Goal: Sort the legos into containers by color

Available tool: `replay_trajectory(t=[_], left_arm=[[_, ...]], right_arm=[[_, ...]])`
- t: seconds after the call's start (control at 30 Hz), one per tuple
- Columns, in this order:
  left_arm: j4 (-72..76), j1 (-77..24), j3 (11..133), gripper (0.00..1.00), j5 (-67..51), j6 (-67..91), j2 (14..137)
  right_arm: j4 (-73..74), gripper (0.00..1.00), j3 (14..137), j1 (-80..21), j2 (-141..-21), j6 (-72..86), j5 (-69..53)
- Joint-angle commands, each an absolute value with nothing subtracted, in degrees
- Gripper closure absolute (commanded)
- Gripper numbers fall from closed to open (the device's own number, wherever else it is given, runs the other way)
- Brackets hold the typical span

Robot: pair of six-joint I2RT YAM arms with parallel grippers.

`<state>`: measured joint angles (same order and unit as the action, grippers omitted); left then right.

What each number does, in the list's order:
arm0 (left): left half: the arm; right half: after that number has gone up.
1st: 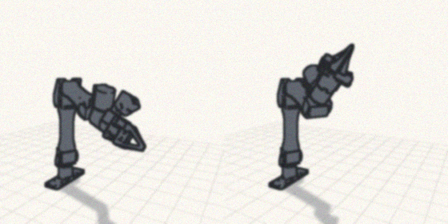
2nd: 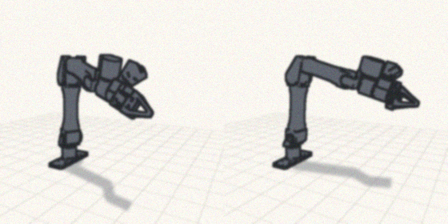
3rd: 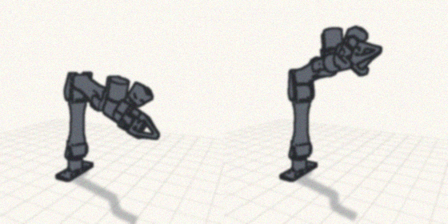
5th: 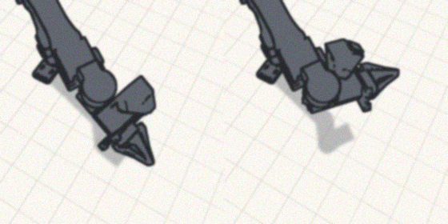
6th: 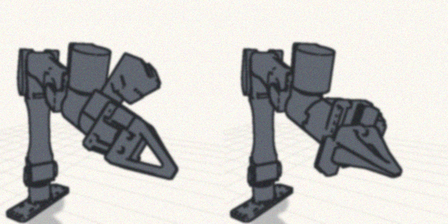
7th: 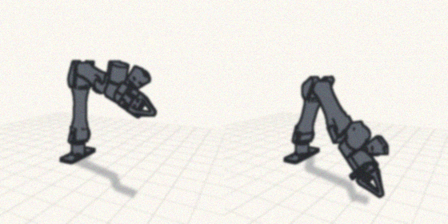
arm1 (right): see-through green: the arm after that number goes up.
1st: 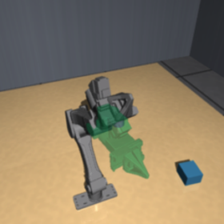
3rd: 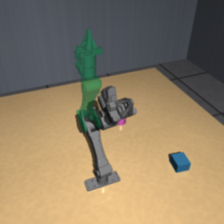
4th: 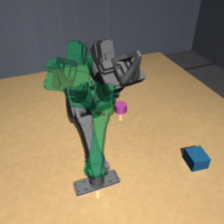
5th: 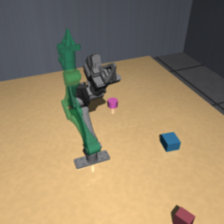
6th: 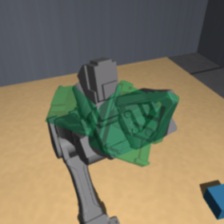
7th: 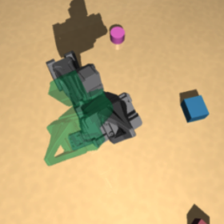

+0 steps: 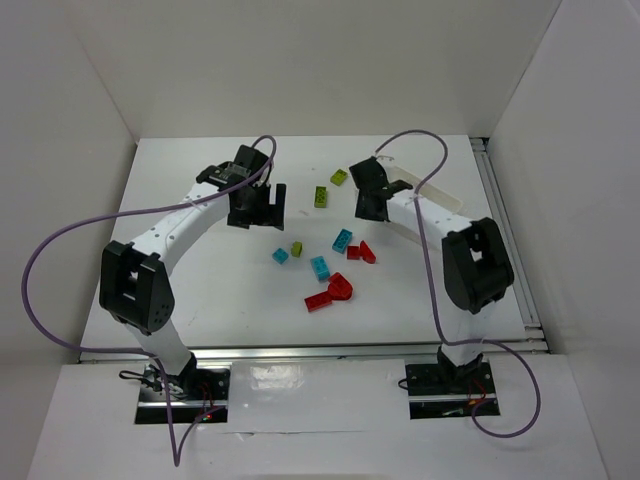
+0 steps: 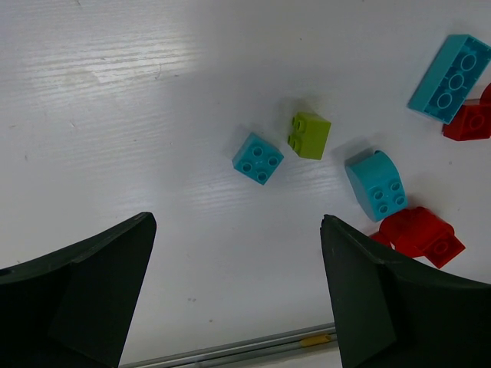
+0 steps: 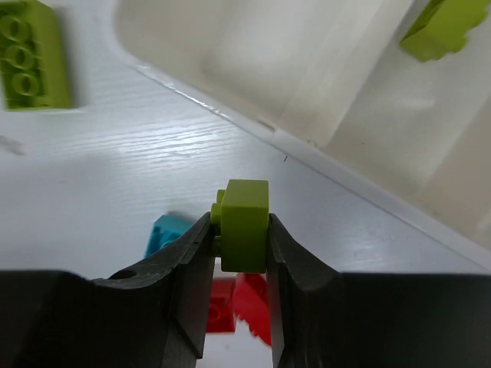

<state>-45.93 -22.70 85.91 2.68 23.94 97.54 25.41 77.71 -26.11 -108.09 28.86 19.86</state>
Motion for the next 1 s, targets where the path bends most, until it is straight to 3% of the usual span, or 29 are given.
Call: replay_trajectory(t=[0.0, 0.23, 0.47, 0.6, 0.63, 0.67, 0.77, 0.97], left_arm=[[-46.5, -22.9, 88.1, 0.02, 2.9, 23.0, 98.1], [-46.5, -26.4, 88.1, 0.03, 1.1, 23.0, 100.6], [-46.5, -27.4, 89.3, 0.06, 1.1, 23.0, 101.7], [-46.5, -27.9, 89.9, 0.06, 0.6, 23.0, 102.2], [-46.5, -27.9, 90.4, 0.06, 0.6, 23.0, 102.2], [-46.5, -27.9, 90.4, 0.06, 0.6, 23.0, 102.7], [-47.0, -28.5, 91.0, 0.06, 0.6, 23.0, 102.7], [-48.3, -28.5, 92.6, 0.06, 4.6, 23.0, 102.7]], right_arm=[[28.2, 0.75, 80.0, -25.8, -98.4, 30.0, 26.7], [28.2, 0.75, 79.4, -17.1, -97.0, 29.8, 28.0], [26.4, 0.72, 82.8, -12.8, -102.9, 29.3, 28.0], [25.0, 0.57, 84.0, -11.5, -105.2, 29.3, 28.0], [25.0, 0.4, 84.5, -10.9, -105.2, 29.3, 28.0], [25.0, 0.33, 84.6, -10.9, -105.2, 29.3, 28.0], [25.7, 0.18, 85.2, -11.4, -105.2, 29.3, 28.6], [25.8, 0.21, 85.2, -18.4, -98.0, 26.9, 27.7]])
